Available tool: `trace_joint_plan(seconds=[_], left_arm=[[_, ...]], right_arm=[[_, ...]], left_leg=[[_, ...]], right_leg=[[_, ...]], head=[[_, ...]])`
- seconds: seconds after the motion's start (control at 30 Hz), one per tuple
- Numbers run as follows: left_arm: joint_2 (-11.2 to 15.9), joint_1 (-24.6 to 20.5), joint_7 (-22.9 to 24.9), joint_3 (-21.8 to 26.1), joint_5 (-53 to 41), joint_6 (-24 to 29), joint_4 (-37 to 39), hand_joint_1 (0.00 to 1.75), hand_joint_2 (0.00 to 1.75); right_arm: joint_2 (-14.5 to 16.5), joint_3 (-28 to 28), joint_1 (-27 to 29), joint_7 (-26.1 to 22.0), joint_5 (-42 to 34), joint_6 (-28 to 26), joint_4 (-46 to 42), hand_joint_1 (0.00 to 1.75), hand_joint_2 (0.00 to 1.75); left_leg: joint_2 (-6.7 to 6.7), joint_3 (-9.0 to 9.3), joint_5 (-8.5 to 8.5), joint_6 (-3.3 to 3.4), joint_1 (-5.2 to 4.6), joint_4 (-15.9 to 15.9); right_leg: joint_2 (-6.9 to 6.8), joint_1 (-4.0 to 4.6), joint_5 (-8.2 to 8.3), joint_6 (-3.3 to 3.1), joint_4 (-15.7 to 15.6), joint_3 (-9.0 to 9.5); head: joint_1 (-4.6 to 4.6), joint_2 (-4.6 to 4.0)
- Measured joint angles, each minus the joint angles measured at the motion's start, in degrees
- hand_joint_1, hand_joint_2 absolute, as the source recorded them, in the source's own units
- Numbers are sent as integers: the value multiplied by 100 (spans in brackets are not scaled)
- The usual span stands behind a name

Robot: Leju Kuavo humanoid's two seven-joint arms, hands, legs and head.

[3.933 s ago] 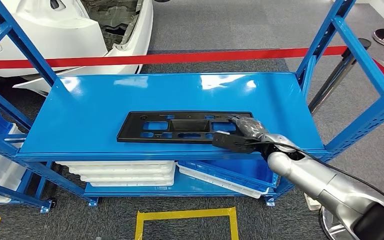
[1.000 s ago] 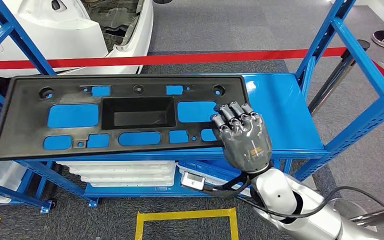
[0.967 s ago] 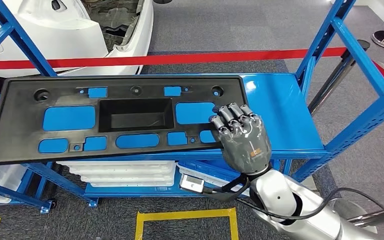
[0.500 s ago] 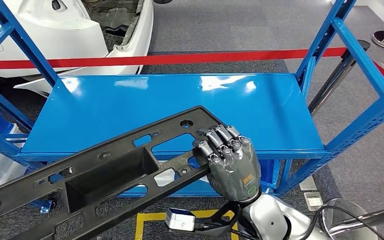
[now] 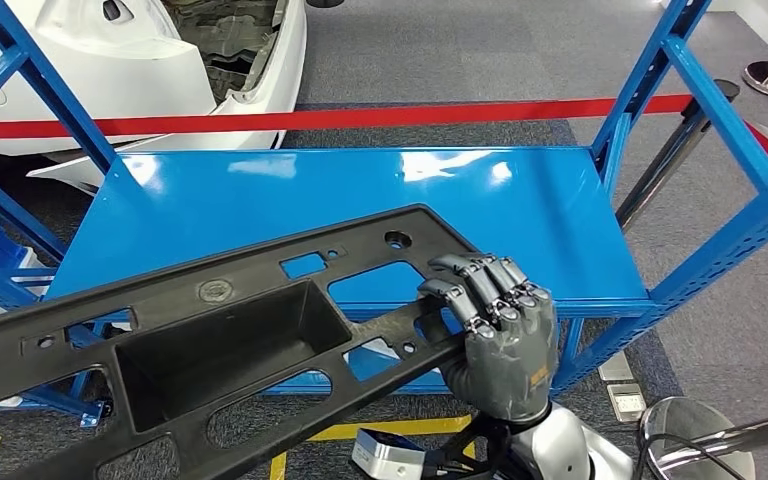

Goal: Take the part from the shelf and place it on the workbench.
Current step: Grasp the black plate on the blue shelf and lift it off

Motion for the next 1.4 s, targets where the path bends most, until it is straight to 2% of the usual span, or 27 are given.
trace_joint_plan(seconds=[0.23, 0.67, 0.8, 1.4], left_arm=[[-1, -7, -5, 0, -27, -42, 0, 0, 0], [-2, -39, -256, 0, -88, -265, 0, 0, 0], [-2, -40, -320, 0, -108, -278, 0, 0, 175], [-2, -38, -169, 2, -58, -105, 0, 0, 175]], right_arm=[[50, -17, 124, -168, -33, -140, -16, 175, 175], [139, 12, 123, -316, -57, -70, -15, 175, 175], [142, 12, 122, -330, -67, -49, -14, 175, 175], [153, 27, 113, -345, -82, -23, -8, 175, 175]], left_leg=[[1, 0, 0, -1, 0, -1], [1, -1, 0, -1, 0, -1], [1, -1, -2, -2, 0, -1], [1, -1, -2, -4, 0, -1]], right_leg=[[0, 1, 0, 0, 0, 0], [0, 0, 0, 0, 0, 0], [0, 0, 0, 0, 0, 0], [0, 1, -1, 0, 0, 0]], head=[[0, 0], [0, 0], [0, 0], [0, 0]])
